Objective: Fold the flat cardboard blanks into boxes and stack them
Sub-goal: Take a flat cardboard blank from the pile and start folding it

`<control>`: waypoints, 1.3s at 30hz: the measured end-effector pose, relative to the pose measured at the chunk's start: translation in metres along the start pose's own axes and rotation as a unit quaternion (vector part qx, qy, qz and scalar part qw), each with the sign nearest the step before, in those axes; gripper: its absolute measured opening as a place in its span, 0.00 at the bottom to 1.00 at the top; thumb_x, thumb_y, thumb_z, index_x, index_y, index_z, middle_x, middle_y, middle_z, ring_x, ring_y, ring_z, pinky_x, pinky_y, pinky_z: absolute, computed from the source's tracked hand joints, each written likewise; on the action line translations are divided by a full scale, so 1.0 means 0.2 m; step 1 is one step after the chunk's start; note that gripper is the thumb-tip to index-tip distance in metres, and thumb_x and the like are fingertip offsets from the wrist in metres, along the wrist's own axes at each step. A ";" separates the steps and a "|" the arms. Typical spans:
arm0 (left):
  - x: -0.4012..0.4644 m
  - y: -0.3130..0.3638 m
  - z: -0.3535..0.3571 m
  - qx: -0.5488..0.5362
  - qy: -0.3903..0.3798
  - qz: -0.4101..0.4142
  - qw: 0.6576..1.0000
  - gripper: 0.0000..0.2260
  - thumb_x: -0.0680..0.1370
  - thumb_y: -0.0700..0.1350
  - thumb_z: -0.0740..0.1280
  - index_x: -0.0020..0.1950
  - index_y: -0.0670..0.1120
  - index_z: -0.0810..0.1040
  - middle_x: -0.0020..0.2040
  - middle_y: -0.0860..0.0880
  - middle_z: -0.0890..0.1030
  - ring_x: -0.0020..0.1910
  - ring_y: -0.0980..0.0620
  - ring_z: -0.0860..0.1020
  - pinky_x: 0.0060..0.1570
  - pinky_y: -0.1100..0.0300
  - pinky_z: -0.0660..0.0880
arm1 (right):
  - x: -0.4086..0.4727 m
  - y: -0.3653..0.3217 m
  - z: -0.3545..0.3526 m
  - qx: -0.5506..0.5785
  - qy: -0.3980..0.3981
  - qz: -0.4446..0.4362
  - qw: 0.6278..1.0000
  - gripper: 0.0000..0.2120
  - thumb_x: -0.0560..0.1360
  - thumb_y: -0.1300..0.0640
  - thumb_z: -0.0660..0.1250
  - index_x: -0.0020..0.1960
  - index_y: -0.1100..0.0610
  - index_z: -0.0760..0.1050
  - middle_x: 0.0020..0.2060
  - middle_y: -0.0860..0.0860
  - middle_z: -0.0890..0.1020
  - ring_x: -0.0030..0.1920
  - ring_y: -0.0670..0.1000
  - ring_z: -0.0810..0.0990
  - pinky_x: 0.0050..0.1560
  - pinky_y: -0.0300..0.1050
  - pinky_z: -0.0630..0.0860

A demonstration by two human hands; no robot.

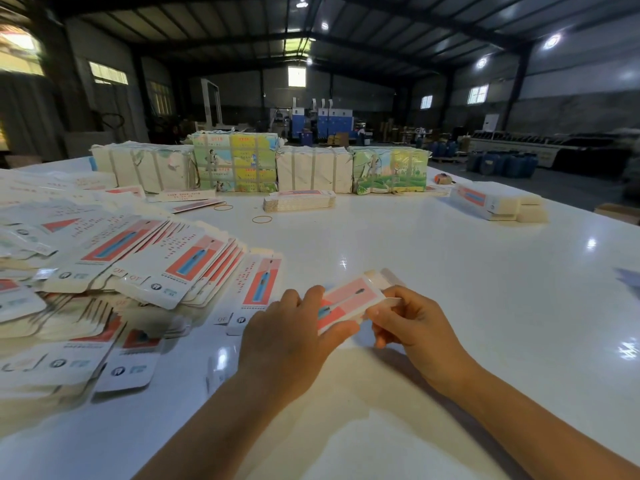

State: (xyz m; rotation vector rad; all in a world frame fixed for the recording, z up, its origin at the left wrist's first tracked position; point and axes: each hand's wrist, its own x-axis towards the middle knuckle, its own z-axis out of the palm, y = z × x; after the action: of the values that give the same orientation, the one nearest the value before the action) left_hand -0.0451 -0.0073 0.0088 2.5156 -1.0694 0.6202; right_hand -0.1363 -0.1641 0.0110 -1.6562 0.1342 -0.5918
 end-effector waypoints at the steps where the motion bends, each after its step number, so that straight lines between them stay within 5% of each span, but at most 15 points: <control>1: 0.00 0.00 0.01 0.010 -0.002 -0.007 1.000 0.40 0.63 0.73 0.32 0.66 0.58 0.60 0.53 0.56 0.73 0.45 0.58 0.69 0.40 0.66 0.66 | 0.00 0.00 0.01 -0.003 0.017 -0.004 1.000 0.02 0.73 0.66 0.67 0.43 0.61 0.77 0.28 0.57 0.76 0.28 0.51 0.74 0.34 0.41 0.76; 4: 0.00 -0.03 0.03 0.051 -0.004 -0.032 0.998 0.36 0.65 0.73 0.37 0.67 0.57 0.59 0.56 0.55 0.73 0.47 0.57 0.70 0.44 0.63 0.72 | -0.01 0.01 0.01 -0.032 0.113 -0.036 0.992 0.09 0.73 0.63 0.68 0.51 0.53 0.75 0.26 0.51 0.76 0.27 0.49 0.75 0.32 0.37 0.75; 7: 0.00 -0.03 0.02 0.080 -0.007 -0.047 0.996 0.35 0.65 0.72 0.39 0.67 0.57 0.58 0.58 0.55 0.73 0.46 0.57 0.67 0.46 0.63 0.73 | -0.02 0.00 0.02 -0.069 0.156 -0.075 0.982 0.11 0.75 0.64 0.67 0.48 0.48 0.78 0.32 0.47 0.79 0.30 0.45 0.77 0.32 0.31 0.73; 11: -0.01 0.00 0.02 0.070 -0.008 -0.036 0.997 0.37 0.65 0.72 0.38 0.68 0.56 0.58 0.56 0.54 0.72 0.50 0.55 0.71 0.48 0.62 0.72 | -0.04 -0.01 0.06 -0.099 0.121 -0.087 0.984 0.12 0.76 0.64 0.65 0.47 0.46 0.79 0.48 0.45 0.78 0.38 0.43 0.79 0.36 0.30 0.74; 18: -0.01 0.02 0.03 0.078 0.000 -0.019 0.997 0.36 0.65 0.72 0.38 0.68 0.56 0.57 0.55 0.55 0.72 0.49 0.57 0.70 0.48 0.65 0.69 | -0.05 -0.01 0.07 -0.050 0.133 -0.051 0.989 0.10 0.77 0.63 0.64 0.50 0.50 0.81 0.36 0.48 0.82 0.35 0.46 0.80 0.37 0.33 0.76; 28: -0.01 0.05 0.03 0.121 -0.033 0.019 0.992 0.35 0.67 0.72 0.41 0.69 0.56 0.54 0.60 0.53 0.69 0.55 0.55 0.68 0.53 0.61 0.65 | -0.02 0.00 0.06 -0.096 0.083 0.055 0.990 0.22 0.80 0.59 0.60 0.72 0.49 0.64 0.53 0.50 0.79 0.45 0.43 0.77 0.41 0.27 0.73; 31: -0.01 0.06 0.03 0.122 -0.043 0.025 0.991 0.32 0.70 0.72 0.47 0.69 0.56 0.54 0.60 0.53 0.68 0.56 0.53 0.68 0.53 0.60 0.65 | -0.01 -0.01 0.07 -0.082 0.091 0.076 0.990 0.18 0.80 0.62 0.60 0.68 0.52 0.69 0.57 0.52 0.78 0.48 0.46 0.76 0.36 0.21 0.70; 34: -0.01 0.06 0.05 0.113 -0.040 0.016 0.993 0.31 0.72 0.72 0.48 0.69 0.56 0.54 0.60 0.52 0.67 0.56 0.52 0.68 0.54 0.58 0.66 | -0.02 -0.02 0.08 -0.103 0.100 0.057 0.988 0.09 0.80 0.62 0.60 0.55 0.57 0.77 0.48 0.50 0.82 0.46 0.48 0.80 0.36 0.26 0.72; 39: -0.02 0.07 0.05 0.106 -0.034 0.003 0.994 0.33 0.72 0.72 0.49 0.70 0.55 0.55 0.60 0.51 0.67 0.57 0.49 0.68 0.54 0.55 0.67 | -0.03 -0.02 0.09 -0.122 0.110 0.034 0.986 0.10 0.80 0.60 0.59 0.53 0.55 0.79 0.48 0.50 0.81 0.48 0.46 0.79 0.40 0.26 0.72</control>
State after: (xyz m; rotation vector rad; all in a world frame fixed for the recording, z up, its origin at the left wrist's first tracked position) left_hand -0.0540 -0.0189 -0.0004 2.7340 -1.0868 0.6876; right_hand -0.1340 -0.1453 0.0113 -1.8088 0.4388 -0.7279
